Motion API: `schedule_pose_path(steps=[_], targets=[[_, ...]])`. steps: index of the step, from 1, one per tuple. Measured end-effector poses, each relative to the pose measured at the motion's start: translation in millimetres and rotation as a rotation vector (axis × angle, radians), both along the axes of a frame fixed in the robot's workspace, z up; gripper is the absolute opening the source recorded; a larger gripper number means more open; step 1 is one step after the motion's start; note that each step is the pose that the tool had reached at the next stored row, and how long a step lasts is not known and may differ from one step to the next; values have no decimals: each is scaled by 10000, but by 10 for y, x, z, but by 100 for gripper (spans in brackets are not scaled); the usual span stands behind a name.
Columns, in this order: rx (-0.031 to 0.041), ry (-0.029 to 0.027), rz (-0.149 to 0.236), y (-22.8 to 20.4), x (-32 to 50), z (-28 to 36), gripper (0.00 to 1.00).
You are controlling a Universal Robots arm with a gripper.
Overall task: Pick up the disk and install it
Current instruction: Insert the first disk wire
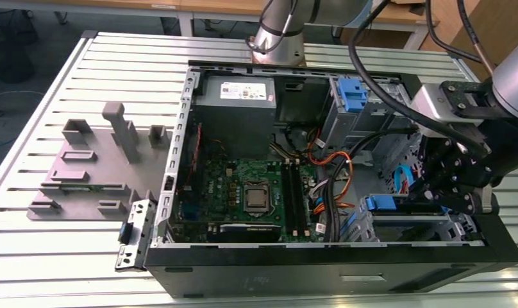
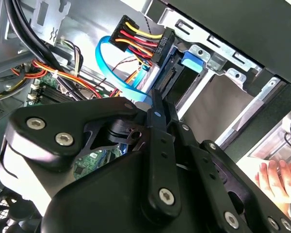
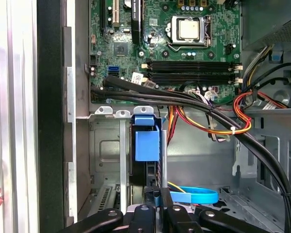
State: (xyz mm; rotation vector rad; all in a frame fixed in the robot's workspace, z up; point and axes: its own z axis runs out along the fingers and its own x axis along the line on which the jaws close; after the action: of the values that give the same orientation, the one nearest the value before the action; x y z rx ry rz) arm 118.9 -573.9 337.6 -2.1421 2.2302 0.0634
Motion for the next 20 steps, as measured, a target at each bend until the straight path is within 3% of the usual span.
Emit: schedule_pose_path(steps=[20], targets=[[-3, -2, 1, -3, -3, -33, 16]])
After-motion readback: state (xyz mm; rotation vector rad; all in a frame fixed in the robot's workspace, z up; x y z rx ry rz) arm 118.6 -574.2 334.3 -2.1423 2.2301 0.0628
